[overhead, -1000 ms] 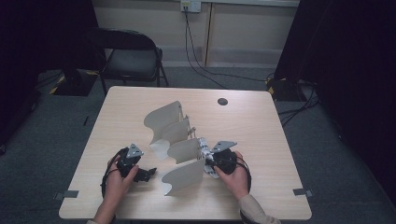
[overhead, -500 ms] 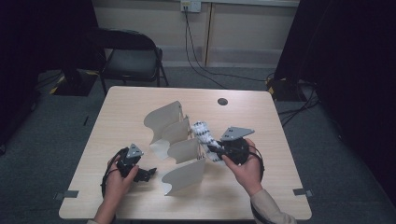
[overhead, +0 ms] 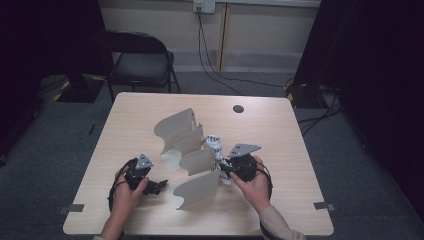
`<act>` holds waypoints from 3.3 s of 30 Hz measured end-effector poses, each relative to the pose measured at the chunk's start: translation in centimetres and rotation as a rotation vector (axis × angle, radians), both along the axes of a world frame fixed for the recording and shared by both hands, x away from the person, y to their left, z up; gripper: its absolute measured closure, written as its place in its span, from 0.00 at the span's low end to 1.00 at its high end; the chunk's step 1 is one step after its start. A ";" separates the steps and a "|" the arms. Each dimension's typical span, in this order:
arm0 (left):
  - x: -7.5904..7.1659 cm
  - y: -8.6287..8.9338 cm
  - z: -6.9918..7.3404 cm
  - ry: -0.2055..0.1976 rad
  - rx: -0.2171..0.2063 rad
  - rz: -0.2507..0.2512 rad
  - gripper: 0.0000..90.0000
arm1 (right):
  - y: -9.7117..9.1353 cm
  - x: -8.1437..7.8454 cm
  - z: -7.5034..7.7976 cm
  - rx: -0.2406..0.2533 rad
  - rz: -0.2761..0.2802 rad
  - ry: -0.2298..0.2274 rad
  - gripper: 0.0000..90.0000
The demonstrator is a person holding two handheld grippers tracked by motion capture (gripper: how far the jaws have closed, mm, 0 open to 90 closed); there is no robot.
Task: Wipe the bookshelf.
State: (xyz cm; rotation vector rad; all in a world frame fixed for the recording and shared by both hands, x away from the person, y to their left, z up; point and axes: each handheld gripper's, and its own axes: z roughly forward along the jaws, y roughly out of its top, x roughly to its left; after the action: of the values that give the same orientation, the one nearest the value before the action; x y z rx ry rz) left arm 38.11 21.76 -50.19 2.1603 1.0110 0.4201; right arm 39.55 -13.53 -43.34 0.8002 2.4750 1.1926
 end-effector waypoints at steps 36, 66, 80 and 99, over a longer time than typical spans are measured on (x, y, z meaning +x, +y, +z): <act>0.0 -0.1 0.0 0.000 -0.005 0.007 0.00 | -0.4 -0.3 -3.7 -0.070 -0.016 0.069 0.62; 0.0 -0.2 0.0 0.001 -0.005 0.008 0.00 | -2.7 -0.7 1.4 0.007 -0.026 -0.010 0.89; 0.0 -0.1 0.0 0.000 -0.002 0.006 0.00 | 0.4 -1.1 -1.8 -0.056 0.054 0.053 0.89; 0.0 -0.1 0.0 0.000 -0.002 0.006 0.00 | -2.3 -1.7 1.5 0.000 0.029 -0.008 0.88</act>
State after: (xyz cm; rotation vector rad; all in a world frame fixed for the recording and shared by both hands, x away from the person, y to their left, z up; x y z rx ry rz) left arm 38.12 21.62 -50.21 2.1559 1.0176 0.4215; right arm 37.87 -15.82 -41.81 0.7611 2.4881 1.2028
